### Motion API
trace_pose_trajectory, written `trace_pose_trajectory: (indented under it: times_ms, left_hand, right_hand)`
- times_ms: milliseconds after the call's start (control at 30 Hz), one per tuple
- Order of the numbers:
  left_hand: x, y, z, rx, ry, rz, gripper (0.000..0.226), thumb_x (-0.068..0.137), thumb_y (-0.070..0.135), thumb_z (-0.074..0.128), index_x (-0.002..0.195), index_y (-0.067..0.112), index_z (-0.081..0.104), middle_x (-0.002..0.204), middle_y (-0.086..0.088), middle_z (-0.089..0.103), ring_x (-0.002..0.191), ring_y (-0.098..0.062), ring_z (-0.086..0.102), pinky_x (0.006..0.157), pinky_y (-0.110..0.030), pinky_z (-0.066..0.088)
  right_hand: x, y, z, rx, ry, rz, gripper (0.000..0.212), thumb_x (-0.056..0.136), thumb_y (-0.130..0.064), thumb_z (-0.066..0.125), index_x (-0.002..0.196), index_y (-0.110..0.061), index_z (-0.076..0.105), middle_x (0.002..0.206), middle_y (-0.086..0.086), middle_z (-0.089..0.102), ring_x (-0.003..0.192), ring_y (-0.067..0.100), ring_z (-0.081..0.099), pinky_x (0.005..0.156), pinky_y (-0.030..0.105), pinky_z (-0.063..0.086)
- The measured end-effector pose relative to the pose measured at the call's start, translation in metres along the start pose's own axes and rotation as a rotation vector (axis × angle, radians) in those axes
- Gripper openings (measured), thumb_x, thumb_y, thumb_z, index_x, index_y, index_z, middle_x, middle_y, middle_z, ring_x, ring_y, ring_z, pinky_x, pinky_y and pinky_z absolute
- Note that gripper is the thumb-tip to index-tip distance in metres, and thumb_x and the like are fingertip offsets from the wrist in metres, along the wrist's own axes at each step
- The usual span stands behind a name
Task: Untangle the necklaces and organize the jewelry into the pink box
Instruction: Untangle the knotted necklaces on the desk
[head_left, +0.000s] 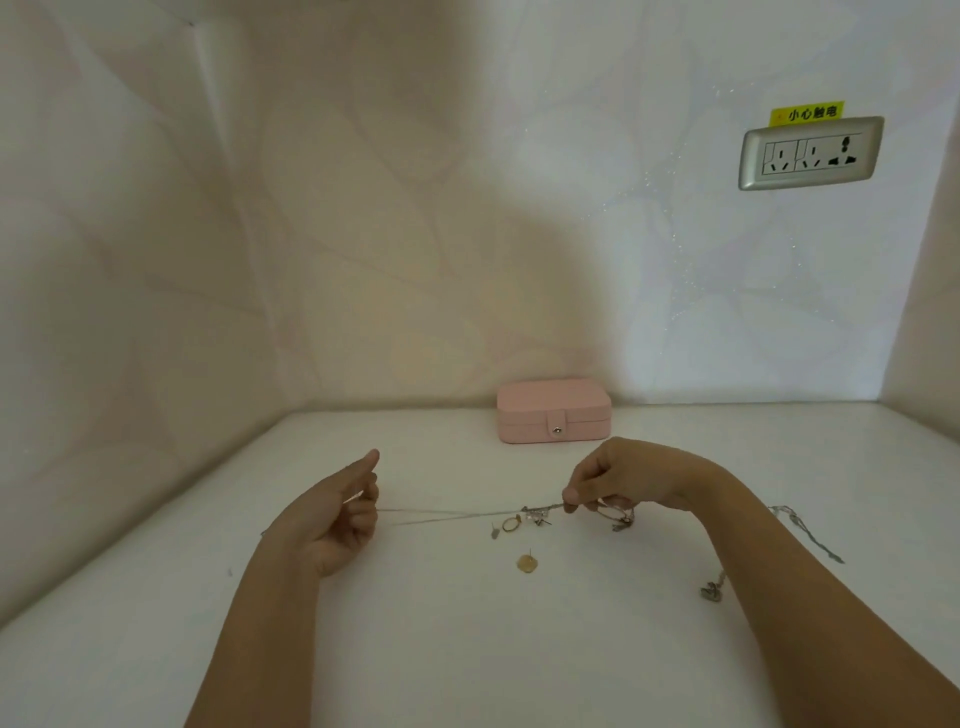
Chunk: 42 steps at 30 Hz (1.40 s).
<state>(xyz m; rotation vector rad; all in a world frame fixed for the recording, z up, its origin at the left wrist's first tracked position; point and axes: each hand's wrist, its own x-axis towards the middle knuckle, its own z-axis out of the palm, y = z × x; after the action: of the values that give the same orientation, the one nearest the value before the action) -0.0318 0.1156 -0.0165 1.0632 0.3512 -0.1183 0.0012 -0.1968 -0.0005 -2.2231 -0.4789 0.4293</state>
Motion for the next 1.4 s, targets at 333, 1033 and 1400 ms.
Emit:
trace_pose_trajectory:
  times_ms: [333,1033,1400]
  left_hand:
    - [-0.018,0.0,0.004,0.38,0.023,0.098,0.063,0.061,0.052,0.068,0.114,0.019,0.057,0.113,-0.007,0.062,0.055,-0.009,0.034,0.041,-0.015,0.039]
    - [-0.038,0.012,-0.012,1.39,0.329,0.16,0.03,0.089,-0.007,0.05,0.105,0.008,0.071,0.119,-0.008,0.064,0.109,-0.022,0.058,0.084,-0.02,0.041]
    - [-0.042,-0.028,0.058,0.968,-0.237,0.329,0.024,0.085,0.018,0.069,0.108,0.026,0.068,0.103,0.01,0.072,0.097,0.0,0.065,0.083,-0.014,0.045]
  right_hand:
    - [-0.004,0.0,0.004,-0.005,-0.039,-0.101,0.011,0.087,-0.028,0.069,0.093,-0.024,0.077,0.05,-0.009,0.04,0.053,0.013,0.021,0.053,0.022,0.02]
    - [0.012,-0.02,0.042,0.045,0.124,-0.236,0.004,0.081,-0.017,0.075,0.084,-0.015,0.074,0.072,-0.011,0.069,0.061,-0.001,0.056,0.059,0.01,0.039]
    - [0.008,-0.029,0.044,0.26,0.091,-0.286,0.018,0.09,-0.027,0.063,0.089,-0.012,0.073,0.044,-0.004,0.048,0.041,0.006,0.035,0.053,0.017,0.034]
